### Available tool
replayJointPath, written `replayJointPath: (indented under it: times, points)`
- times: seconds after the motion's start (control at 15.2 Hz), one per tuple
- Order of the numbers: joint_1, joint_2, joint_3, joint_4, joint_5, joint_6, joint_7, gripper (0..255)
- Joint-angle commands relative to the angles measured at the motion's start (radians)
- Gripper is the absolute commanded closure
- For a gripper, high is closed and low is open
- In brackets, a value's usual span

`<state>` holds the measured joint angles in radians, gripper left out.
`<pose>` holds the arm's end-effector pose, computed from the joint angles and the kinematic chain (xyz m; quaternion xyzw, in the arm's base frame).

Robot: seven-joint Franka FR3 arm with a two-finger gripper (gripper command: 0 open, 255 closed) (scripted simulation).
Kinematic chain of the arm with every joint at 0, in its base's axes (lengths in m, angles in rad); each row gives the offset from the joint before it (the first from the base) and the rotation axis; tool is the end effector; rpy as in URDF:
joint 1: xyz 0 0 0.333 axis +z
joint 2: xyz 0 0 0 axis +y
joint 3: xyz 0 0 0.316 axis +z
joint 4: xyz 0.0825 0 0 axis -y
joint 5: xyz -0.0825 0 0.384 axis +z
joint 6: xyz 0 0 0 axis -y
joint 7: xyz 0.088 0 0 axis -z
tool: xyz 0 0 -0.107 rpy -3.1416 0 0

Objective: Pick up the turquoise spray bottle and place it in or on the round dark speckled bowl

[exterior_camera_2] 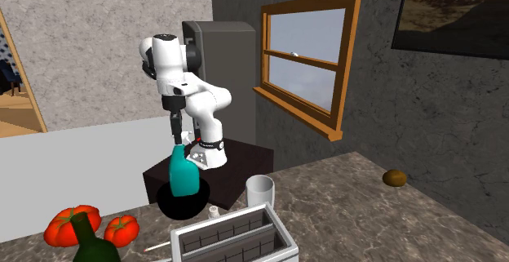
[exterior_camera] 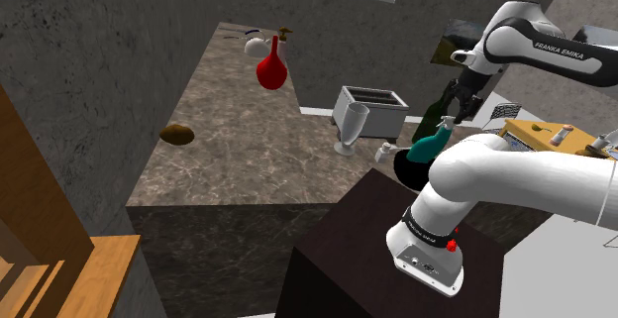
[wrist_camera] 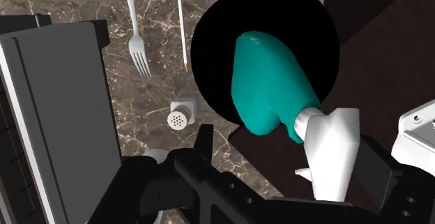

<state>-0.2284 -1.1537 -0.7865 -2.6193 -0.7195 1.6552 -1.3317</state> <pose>0.0964 -0.3090 0.4641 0.9314 0.3629 0.0097 0.0271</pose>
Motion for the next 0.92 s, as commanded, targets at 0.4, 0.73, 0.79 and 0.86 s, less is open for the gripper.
replayJointPath:
  times: [0.4,0.73,0.79,0.86]
  points:
    - [0.021,0.014,0.082,0.109,0.074,-0.1,-0.013,0]
    - [0.021,0.014,0.082,0.109,0.074,-0.1,-0.013,0]
    - [0.021,0.014,0.082,0.109,0.074,-0.1,-0.013,0]
    - [0.021,0.014,0.082,0.109,0.074,-0.1,-0.013,0]
